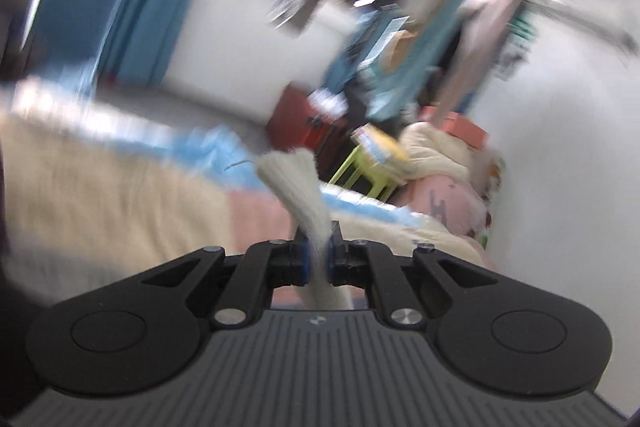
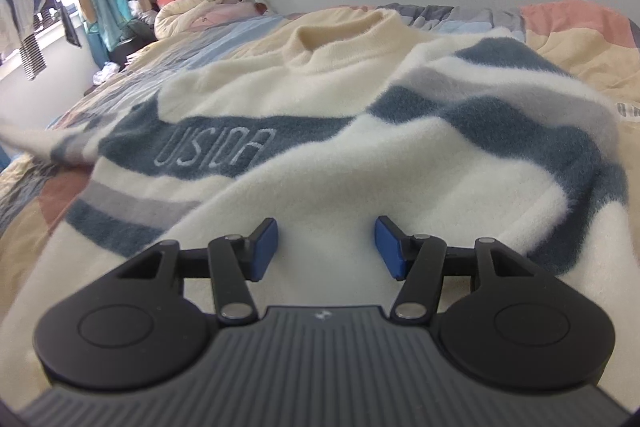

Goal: Fold large clothes

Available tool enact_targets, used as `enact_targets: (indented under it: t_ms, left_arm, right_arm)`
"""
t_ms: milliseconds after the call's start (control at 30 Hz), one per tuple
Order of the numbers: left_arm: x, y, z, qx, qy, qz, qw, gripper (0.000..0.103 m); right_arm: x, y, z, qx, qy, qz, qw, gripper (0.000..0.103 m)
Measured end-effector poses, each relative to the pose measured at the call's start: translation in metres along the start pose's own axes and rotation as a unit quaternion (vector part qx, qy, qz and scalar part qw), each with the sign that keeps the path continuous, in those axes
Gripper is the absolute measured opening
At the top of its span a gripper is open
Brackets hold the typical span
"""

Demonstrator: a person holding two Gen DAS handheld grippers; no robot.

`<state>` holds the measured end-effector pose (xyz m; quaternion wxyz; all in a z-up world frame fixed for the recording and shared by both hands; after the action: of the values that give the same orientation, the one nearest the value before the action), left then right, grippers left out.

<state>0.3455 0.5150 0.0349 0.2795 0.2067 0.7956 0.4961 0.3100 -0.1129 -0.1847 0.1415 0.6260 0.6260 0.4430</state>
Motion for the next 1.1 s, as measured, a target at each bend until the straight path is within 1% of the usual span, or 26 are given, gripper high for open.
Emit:
enact_targets:
  t_ms: [33, 100, 200, 233, 333, 400, 467, 600, 667, 800, 867, 933, 1100]
  left_arm:
    - [-0.011, 0.013, -0.013, -0.009, -0.011, 0.020, 0.9997, 0.009]
    - [-0.035, 0.035, -0.040, -0.023, -0.035, 0.043, 0.9982, 0.009]
    - [-0.071, 0.060, -0.090, -0.046, -0.070, 0.087, 0.9927, 0.009]
    - [-0.085, 0.066, -0.107, -0.054, -0.081, 0.104, 0.9899, 0.009]
    - [-0.123, 0.076, -0.157, -0.073, -0.113, 0.145, 0.9802, 0.009]
    - [-0.148, 0.076, -0.188, -0.084, -0.134, 0.172, 0.9722, 0.009]
    - [-0.169, 0.071, -0.216, -0.090, -0.148, 0.199, 0.9645, 0.009]
    - [-0.204, 0.054, -0.268, -0.095, -0.177, 0.228, 0.9529, 0.009]
    - [-0.221, 0.042, -0.291, -0.101, -0.194, 0.245, 0.9445, 0.009]
    - [-0.254, 0.007, -0.334, -0.105, -0.235, 0.286, 0.9232, 0.009]
    - [-0.268, -0.014, -0.352, -0.096, -0.255, 0.300, 0.9143, 0.009]
    - [-0.284, -0.039, -0.368, -0.083, -0.270, 0.322, 0.9036, 0.009]
    - [-0.314, -0.108, -0.391, -0.049, -0.326, 0.367, 0.8698, 0.010]
  right_arm:
    - [-0.001, -0.001, -0.001, 0.001, 0.002, -0.001, 1.000, 0.057]
    - [-0.004, 0.000, -0.003, 0.005, 0.010, 0.006, 1.000, 0.057]
    - [-0.010, 0.002, -0.009, 0.012, 0.022, 0.031, 0.999, 0.057]
    - [-0.013, 0.003, -0.012, 0.014, 0.026, 0.040, 0.999, 0.056]
    - [-0.020, 0.005, -0.023, 0.015, 0.036, 0.069, 0.997, 0.056]
    - [-0.023, 0.005, -0.032, 0.007, 0.040, 0.078, 0.996, 0.057]
    - [-0.024, 0.006, -0.040, -0.002, 0.041, 0.078, 0.996, 0.057]
    - [-0.023, 0.008, -0.058, -0.023, 0.047, 0.069, 0.996, 0.057]
    - [-0.026, 0.010, -0.067, -0.031, 0.051, 0.074, 0.995, 0.057]
    - [-0.038, 0.013, -0.086, -0.047, 0.061, 0.111, 0.991, 0.058]
    - [-0.040, 0.013, -0.092, -0.052, 0.064, 0.118, 0.990, 0.058]
    - [-0.042, 0.012, -0.100, -0.061, 0.066, 0.116, 0.989, 0.058]
    - [-0.053, 0.015, -0.120, -0.095, 0.057, 0.127, 0.986, 0.058]
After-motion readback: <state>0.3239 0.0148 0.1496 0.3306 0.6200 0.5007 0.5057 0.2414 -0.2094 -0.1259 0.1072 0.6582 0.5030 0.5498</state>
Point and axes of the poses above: each gripper's, at about its wrist camera, not at the fingertips, and z roughly the way its jaws point, x to its left, y to its top, the point moved 2 cm from there along z, roughly the way its jaws point, and after that the axes turned 14 degrees about z, right-handed, at the moved point
